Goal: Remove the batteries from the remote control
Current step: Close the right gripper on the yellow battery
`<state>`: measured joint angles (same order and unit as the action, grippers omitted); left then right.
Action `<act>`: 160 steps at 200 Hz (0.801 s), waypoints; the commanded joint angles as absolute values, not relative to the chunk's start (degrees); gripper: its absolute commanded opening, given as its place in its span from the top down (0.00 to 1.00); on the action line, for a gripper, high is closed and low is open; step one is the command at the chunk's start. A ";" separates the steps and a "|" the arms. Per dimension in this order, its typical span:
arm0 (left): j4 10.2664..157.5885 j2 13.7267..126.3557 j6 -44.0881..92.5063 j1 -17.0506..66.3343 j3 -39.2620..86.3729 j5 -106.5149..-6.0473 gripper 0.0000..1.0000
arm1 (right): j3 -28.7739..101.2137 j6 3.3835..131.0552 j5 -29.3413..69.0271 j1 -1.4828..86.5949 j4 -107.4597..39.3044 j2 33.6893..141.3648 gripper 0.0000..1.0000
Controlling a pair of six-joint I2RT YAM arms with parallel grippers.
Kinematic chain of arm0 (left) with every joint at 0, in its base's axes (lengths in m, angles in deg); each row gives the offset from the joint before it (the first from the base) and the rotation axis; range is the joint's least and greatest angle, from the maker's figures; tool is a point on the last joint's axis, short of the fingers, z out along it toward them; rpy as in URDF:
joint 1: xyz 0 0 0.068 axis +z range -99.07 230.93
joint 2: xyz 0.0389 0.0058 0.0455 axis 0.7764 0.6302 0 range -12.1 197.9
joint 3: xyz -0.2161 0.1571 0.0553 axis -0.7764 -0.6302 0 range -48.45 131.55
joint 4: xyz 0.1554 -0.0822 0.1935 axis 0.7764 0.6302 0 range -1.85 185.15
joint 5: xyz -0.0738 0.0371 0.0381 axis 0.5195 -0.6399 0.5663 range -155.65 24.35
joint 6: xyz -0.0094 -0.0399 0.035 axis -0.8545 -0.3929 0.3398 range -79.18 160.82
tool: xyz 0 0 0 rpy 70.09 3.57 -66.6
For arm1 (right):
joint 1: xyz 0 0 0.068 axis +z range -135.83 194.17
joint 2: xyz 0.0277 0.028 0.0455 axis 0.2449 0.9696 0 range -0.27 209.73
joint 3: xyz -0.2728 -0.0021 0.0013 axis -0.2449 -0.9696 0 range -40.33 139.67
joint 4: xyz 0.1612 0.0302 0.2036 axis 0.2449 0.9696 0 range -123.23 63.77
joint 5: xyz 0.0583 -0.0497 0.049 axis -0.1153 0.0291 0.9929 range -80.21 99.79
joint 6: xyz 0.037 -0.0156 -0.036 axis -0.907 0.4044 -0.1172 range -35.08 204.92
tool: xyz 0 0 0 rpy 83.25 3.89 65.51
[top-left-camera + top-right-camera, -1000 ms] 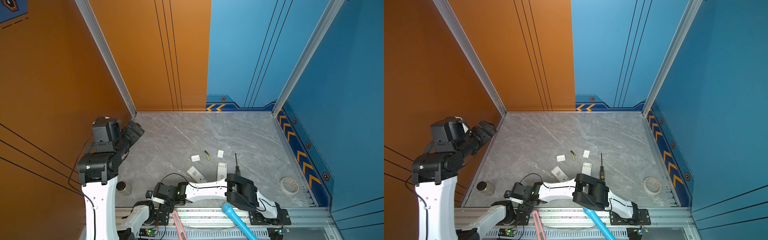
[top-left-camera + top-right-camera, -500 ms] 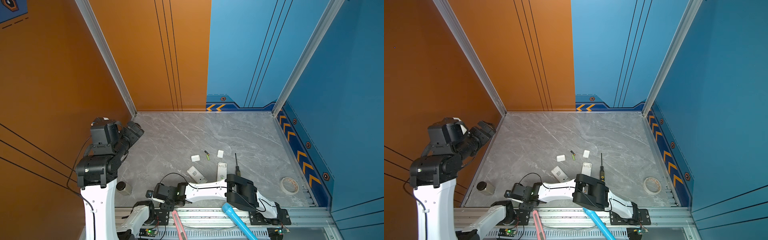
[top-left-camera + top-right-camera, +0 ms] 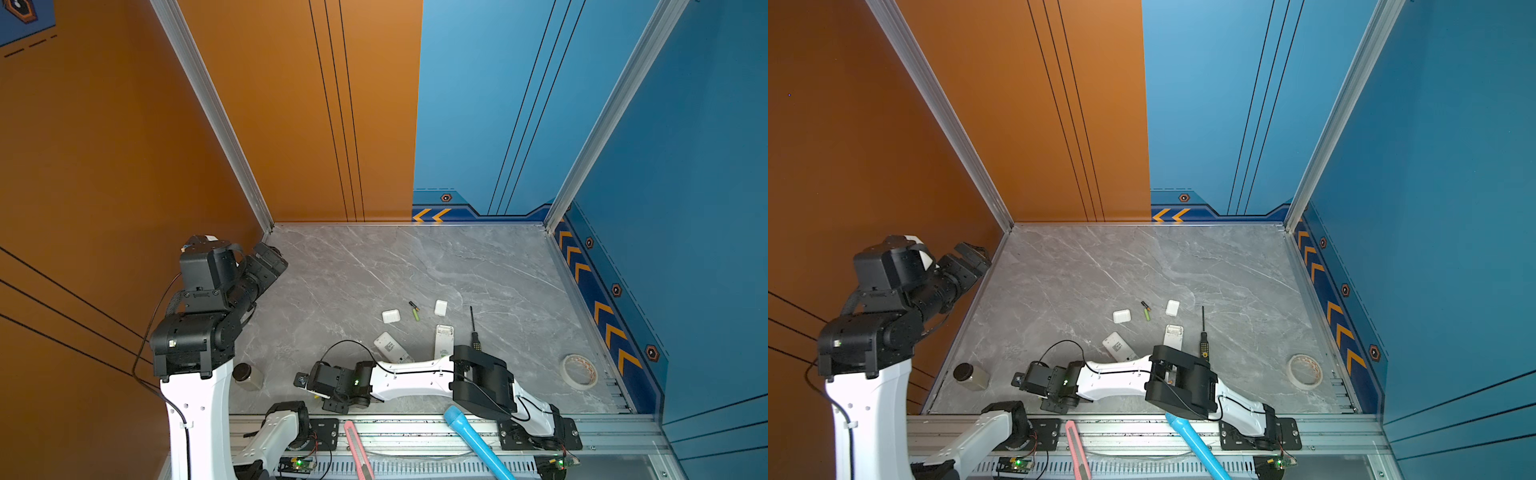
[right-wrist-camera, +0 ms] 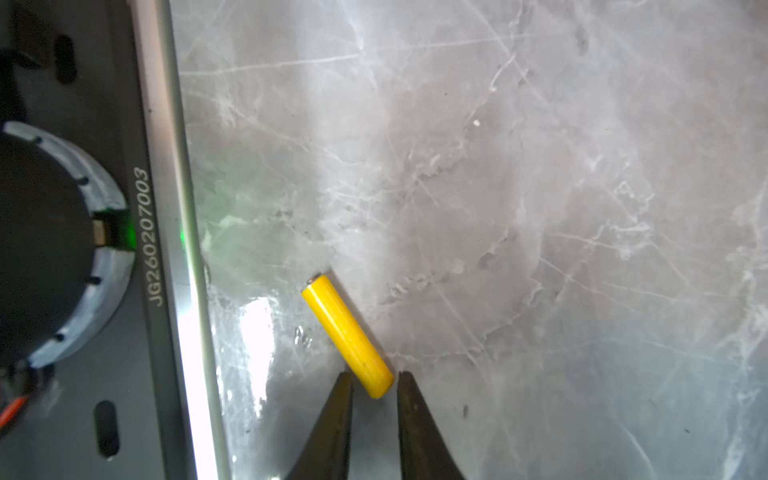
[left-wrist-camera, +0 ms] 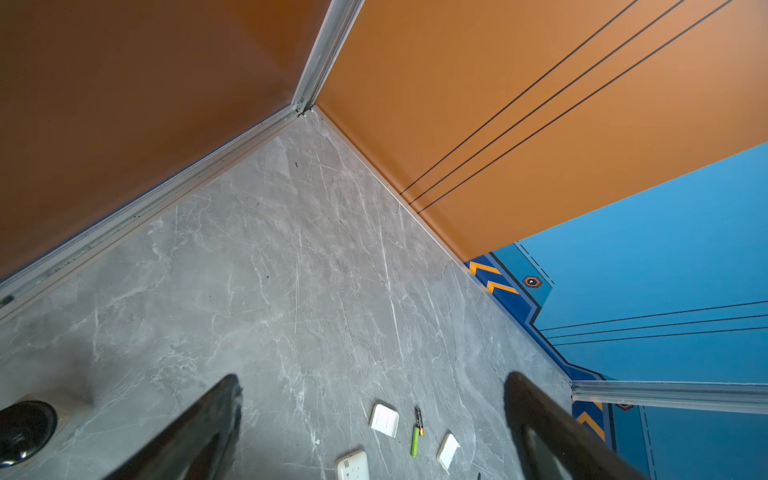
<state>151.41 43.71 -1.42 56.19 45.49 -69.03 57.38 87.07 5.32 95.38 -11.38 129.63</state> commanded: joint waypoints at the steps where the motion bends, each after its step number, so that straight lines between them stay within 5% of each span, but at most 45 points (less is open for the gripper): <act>1: 152.40 43.02 0.18 56.49 44.72 -69.46 0.02 | 56.08 87.96 5.96 94.64 -7.65 132.18 0.73; 49: 152.62 41.10 0.57 56.79 39.18 -69.34 0.02 | 54.80 85.97 10.96 91.20 -9.79 130.02 0.45; 160: 152.49 40.72 1.44 57.30 38.74 -69.37 0.02 | 65.13 89.05 22.08 91.06 -8.17 138.60 0.42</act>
<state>152.00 41.28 0.17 56.67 38.88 -69.03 63.28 88.78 19.24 91.62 -12.80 133.92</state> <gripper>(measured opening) 0.980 0.575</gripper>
